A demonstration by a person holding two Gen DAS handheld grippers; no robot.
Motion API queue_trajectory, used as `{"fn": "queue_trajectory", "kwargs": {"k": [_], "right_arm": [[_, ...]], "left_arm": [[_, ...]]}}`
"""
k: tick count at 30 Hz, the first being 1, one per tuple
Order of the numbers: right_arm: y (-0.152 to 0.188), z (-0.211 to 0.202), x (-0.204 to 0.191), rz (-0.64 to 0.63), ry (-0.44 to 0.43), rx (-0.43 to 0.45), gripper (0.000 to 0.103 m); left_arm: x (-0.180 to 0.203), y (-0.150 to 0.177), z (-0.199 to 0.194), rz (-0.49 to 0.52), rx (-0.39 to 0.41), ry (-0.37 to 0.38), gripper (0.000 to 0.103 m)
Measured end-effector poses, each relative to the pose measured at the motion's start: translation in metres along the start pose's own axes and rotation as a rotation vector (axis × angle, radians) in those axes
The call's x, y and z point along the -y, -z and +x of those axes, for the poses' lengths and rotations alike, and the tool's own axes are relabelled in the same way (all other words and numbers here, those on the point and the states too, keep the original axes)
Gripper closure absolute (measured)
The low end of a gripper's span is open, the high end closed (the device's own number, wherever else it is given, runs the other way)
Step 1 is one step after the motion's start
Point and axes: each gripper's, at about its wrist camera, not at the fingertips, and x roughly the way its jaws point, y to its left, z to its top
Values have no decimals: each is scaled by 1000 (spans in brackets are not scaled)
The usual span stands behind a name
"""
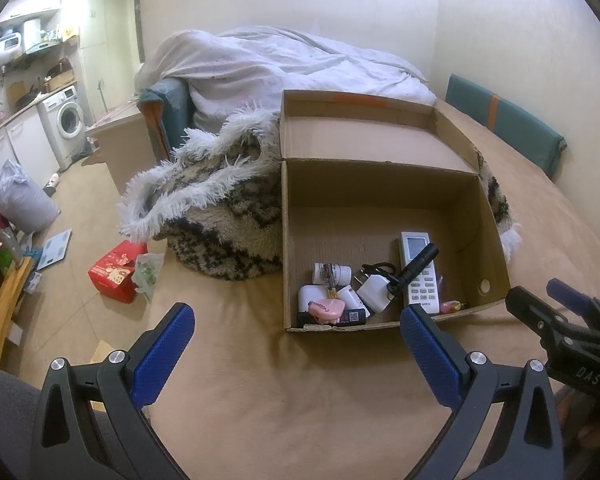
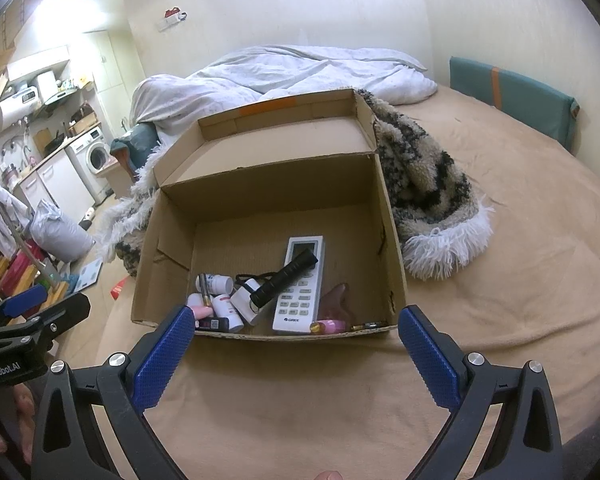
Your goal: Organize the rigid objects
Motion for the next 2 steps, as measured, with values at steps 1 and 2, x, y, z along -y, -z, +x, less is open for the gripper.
{"fn": "queue_trajectory", "kwargs": {"k": [1, 2], "right_arm": [[0, 0, 0, 0, 1, -1, 0], [-1, 0, -1, -1, 0, -3, 0]], "left_arm": [[0, 0, 0, 1, -2, 2, 0], [0, 1, 0, 2, -3, 2, 0]]}}
